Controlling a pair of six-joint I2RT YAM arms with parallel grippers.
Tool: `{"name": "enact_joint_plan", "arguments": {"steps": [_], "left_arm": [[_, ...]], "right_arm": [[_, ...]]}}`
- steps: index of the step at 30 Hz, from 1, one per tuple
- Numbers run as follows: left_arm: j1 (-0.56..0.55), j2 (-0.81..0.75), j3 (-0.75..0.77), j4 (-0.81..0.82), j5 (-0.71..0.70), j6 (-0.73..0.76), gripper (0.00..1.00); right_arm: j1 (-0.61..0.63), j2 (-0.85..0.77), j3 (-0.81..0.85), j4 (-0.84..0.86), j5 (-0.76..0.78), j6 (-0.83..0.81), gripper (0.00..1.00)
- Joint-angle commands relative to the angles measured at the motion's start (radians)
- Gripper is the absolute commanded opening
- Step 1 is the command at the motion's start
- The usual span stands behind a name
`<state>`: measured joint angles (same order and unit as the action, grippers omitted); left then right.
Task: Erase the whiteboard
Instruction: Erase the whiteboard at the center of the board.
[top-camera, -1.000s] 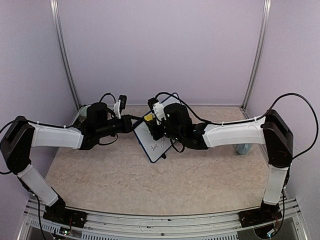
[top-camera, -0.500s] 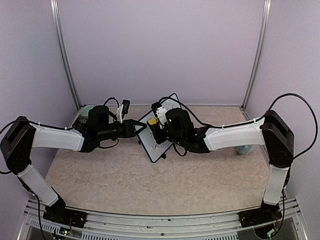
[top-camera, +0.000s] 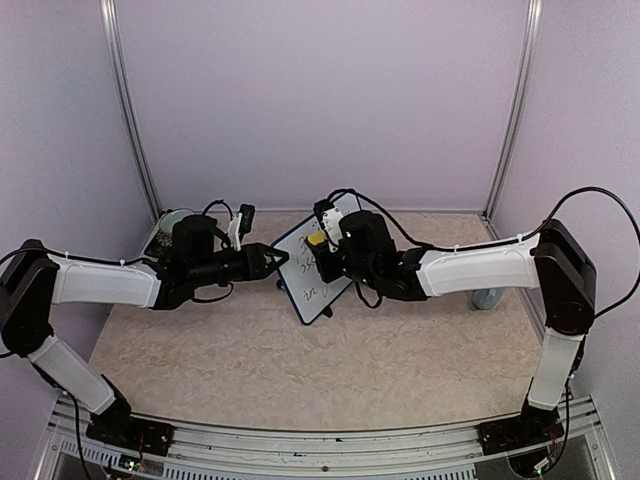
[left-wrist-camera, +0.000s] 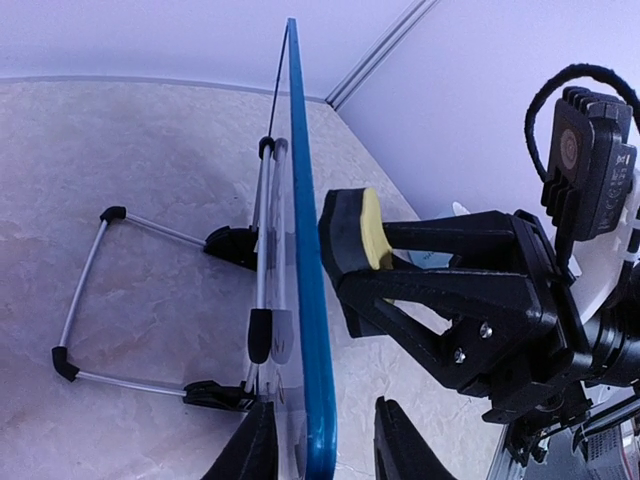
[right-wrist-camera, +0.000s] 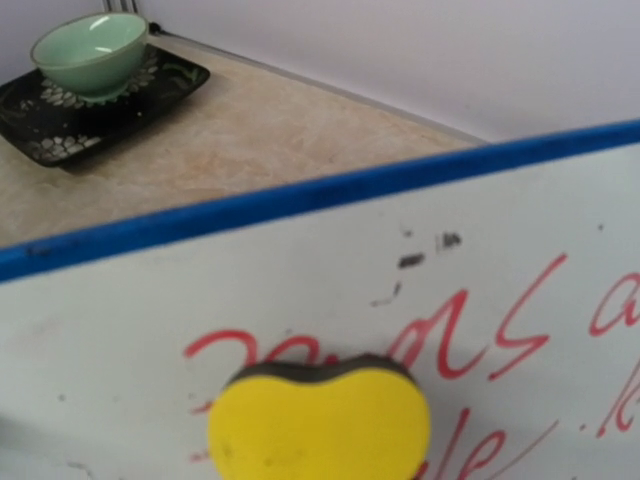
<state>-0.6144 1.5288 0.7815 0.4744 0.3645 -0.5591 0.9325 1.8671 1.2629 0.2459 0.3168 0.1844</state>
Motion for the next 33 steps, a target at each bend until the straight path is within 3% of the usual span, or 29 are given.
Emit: {"name": "enact_joint_plan", "arguments": {"steps": [1,15,22,33], "left_arm": [[-0.002,-0.050,-0.015,-0.019,-0.035,-0.001,0.31],[-0.004,-0.052,-0.013,-0.046,-0.072,0.000,0.05],[-0.004,-0.046,-0.014,-0.044,-0.077,0.011,0.00],[-0.005,-0.051,-0.016,-0.045,-0.081,0.026,0.00]], "right_arm": [[-0.006,-0.021,0.019,-0.020,0.012,0.003,0.17],[-0.009,0.011,0.081,-0.007,-0.041,-0.016,0.18],[-0.008,0.077,0.154,-0.043,-0.068,-0.015,0.18],[-0.008,0.076,0.047,-0.004,-0.109,0.021,0.18]]}}
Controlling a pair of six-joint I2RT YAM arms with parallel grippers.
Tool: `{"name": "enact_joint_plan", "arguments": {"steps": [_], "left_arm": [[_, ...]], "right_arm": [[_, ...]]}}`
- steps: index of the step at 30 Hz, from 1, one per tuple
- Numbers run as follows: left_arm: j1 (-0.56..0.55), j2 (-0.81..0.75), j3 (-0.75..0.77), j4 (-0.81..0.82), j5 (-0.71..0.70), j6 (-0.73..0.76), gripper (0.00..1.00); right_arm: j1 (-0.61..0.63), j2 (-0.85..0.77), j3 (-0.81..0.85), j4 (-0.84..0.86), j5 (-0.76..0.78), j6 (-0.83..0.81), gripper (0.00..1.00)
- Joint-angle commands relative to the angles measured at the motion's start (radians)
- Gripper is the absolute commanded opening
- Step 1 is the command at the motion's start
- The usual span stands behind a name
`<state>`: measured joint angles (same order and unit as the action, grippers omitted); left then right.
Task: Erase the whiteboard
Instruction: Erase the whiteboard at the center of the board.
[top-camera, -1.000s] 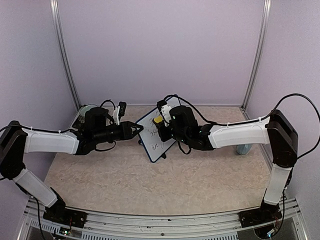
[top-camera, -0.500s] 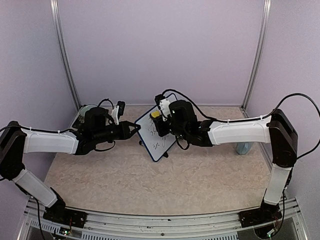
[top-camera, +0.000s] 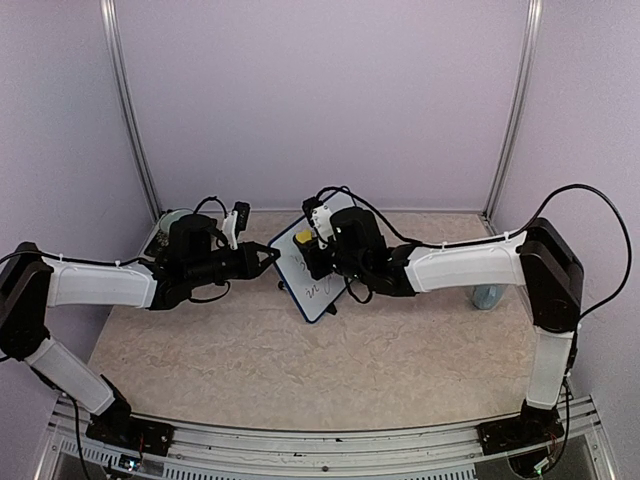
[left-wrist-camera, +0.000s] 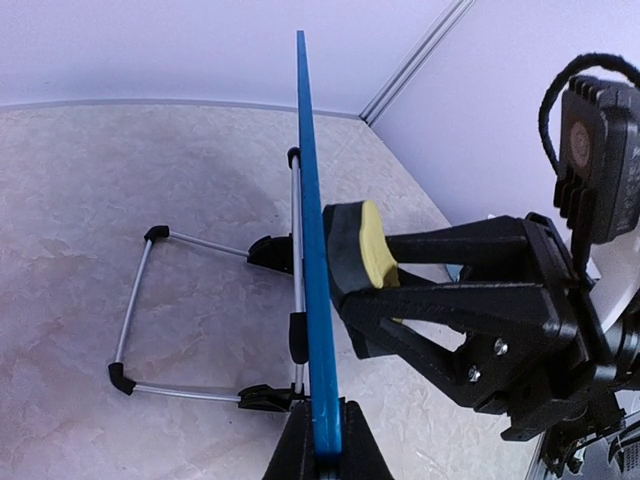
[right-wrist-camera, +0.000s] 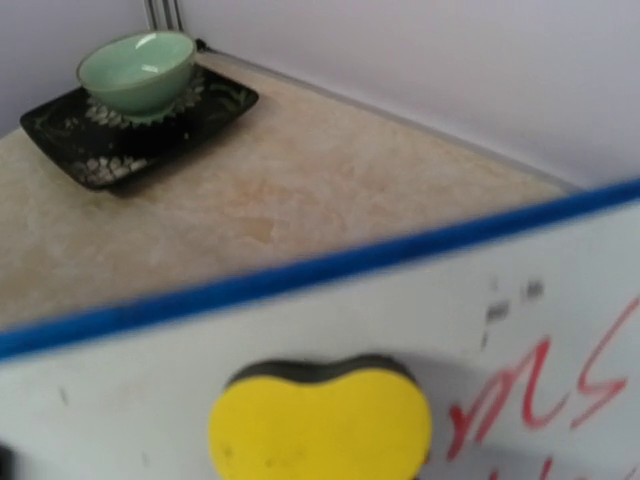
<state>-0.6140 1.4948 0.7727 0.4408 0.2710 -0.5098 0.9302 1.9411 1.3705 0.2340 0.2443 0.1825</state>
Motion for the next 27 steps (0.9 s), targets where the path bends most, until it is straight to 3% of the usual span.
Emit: {"name": "enact_joint_plan", "arguments": {"steps": [1,8,19,27], "left_arm": [[-0.006,-0.019,-0.008,-0.010,0.013,-0.021,0.00],[-0.010,-0.020,-0.010,-0.005,0.016,-0.019,0.00],[-0.011,-0.018,-0.013,0.003,0.017,-0.008,0.00],[-0.010,-0.016,-0.016,0.012,0.023,-0.008,0.00]], "right_arm": [[-0.006,-0.003,-0.077,0.012,-0.046,0.030,0.18],[-0.004,-0.015,-0.145,0.039,-0.083,0.053,0.17],[-0.004,0.020,0.019,0.006,-0.060,0.008,0.17],[0.030,0.027,-0.037,0.063,-0.140,0.003,0.17]]}}
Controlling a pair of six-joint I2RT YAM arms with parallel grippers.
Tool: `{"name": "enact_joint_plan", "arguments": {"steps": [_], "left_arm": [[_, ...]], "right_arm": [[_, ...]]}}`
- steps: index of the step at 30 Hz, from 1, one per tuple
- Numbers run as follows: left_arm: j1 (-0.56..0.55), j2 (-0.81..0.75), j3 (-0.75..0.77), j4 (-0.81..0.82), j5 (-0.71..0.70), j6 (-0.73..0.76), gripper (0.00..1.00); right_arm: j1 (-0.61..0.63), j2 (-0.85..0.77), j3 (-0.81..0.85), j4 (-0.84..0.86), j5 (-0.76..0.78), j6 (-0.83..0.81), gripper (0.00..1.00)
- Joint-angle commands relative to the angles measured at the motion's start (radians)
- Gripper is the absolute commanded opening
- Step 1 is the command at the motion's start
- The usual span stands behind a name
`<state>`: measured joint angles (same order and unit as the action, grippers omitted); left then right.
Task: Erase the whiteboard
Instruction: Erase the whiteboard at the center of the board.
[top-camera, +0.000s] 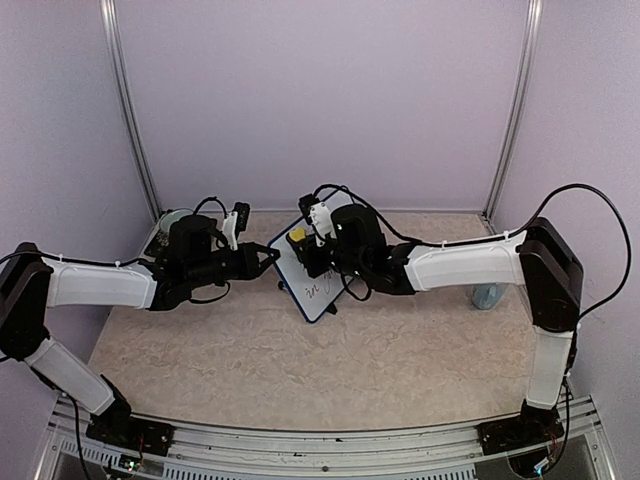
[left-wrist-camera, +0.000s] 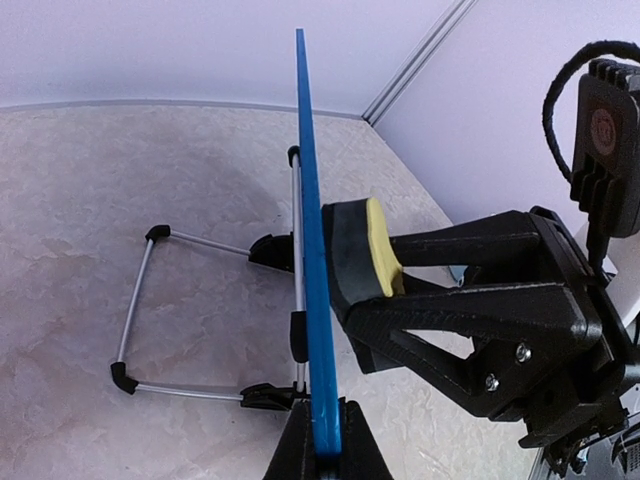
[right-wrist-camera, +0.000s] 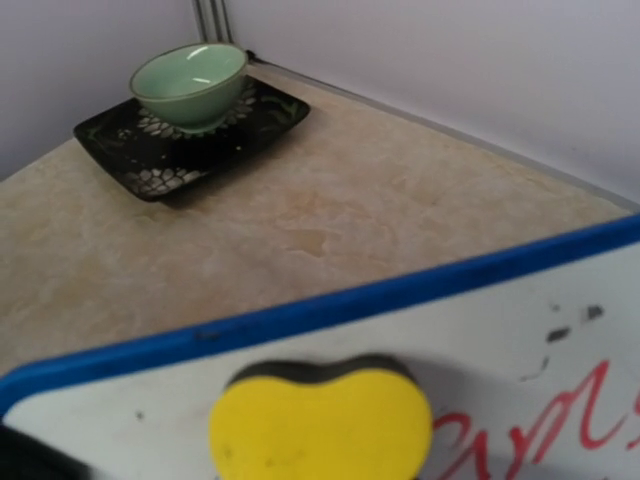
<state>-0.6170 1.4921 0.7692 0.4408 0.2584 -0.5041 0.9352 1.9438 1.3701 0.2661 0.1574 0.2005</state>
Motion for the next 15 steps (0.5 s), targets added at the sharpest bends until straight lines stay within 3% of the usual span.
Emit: {"name": "enact_joint_plan", "arguments": {"steps": [1,15], "left_arm": [[-0.008,-0.012,-0.013,0.012,0.037,-0.015,0.00],[-0.007,-0.013,-0.015,0.016,0.041,-0.016,0.00]], "right_arm": [[0.029,0.023,-0.048,0.041,-0.062,-0.014,0.17],[0.039,0.011,-0.145,0.084,-0.081,0.029,0.17]]}}
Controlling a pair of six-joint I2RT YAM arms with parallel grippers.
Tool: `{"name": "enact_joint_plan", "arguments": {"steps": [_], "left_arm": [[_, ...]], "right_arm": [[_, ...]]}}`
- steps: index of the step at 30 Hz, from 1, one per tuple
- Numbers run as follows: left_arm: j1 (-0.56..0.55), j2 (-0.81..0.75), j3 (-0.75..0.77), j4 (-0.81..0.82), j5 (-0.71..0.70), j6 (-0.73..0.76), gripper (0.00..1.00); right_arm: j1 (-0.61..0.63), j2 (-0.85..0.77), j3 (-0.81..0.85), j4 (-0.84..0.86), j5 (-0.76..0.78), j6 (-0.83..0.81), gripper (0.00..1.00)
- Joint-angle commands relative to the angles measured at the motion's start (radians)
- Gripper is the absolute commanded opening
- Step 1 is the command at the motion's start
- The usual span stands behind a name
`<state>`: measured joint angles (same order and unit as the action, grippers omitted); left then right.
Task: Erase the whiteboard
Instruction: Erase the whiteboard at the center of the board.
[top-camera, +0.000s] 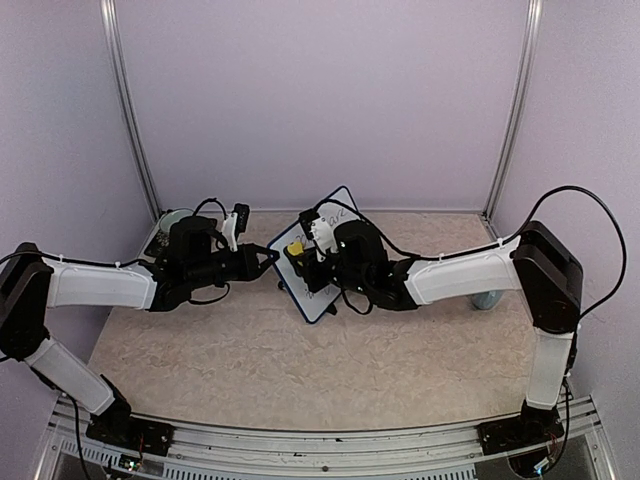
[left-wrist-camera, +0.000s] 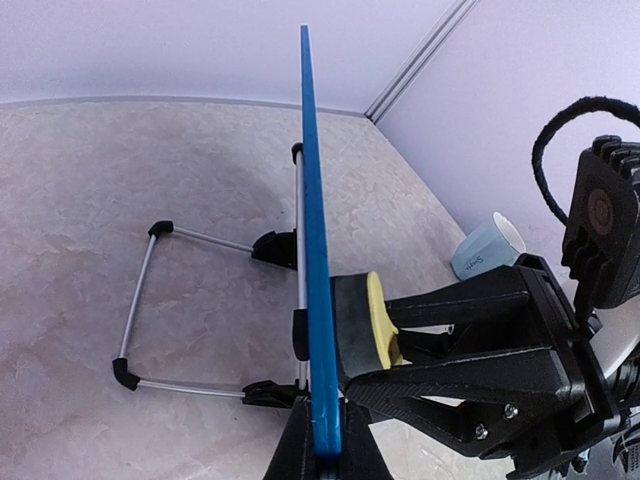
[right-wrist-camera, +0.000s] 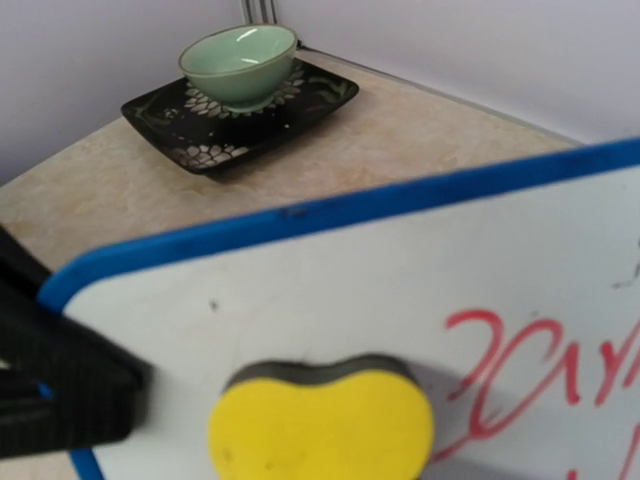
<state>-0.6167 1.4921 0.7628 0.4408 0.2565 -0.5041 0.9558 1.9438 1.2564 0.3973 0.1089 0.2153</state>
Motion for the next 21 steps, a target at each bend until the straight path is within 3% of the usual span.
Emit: {"name": "enact_joint_plan", "arguments": {"steps": [1,12,21], "left_arm": [[-0.008,-0.013,-0.008,0.018,0.044,-0.016,0.00],[-0.008,-0.013,-0.007,0.017,0.048,-0.013,0.00],[-0.008,-0.015,-0.007,0.016,0.048,-0.013,0.00]], "right_arm": [[0.017,0.011,-0.020,-0.050,-0.031,0.011,0.17],[0.018,0.052,0.154,-0.111,-0.013,-0.049,0.17],[0.000,0.046,0.064,-0.103,0.004,-0.018,0.17]]}}
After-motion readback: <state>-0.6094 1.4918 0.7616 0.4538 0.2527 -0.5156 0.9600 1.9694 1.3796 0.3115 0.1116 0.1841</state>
